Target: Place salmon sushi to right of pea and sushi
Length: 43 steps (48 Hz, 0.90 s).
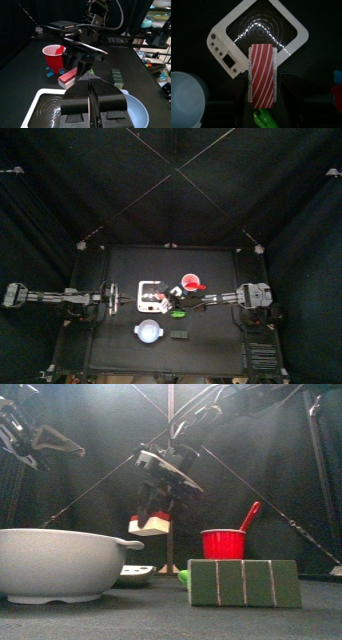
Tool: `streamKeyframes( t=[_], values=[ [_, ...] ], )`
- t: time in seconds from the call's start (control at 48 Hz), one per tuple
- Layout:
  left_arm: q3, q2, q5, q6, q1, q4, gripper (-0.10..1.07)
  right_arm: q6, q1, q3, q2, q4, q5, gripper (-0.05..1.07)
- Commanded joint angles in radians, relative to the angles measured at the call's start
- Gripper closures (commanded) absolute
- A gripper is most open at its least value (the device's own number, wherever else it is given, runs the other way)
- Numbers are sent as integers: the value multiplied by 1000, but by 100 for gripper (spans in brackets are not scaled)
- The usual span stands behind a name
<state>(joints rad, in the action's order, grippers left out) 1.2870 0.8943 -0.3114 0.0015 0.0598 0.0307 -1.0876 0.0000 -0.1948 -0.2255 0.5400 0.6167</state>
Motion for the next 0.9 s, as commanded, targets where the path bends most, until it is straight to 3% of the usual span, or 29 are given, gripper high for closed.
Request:
streamKeyframes(
  t=[0.0, 0.396, 0.875],
  values=[
    [-12, -2, -9, 0, 3, 2, 65, -49, 17, -46, 84, 5, -20, 47],
    [-12, -2, -9, 0, 6, 2, 65, -388, 155, -278, 249, 55, 8, 48],
    [-9, -2, -9, -2, 11, 2, 65, -899, 397, -433, 356, 89, 282, 48]
  ],
)
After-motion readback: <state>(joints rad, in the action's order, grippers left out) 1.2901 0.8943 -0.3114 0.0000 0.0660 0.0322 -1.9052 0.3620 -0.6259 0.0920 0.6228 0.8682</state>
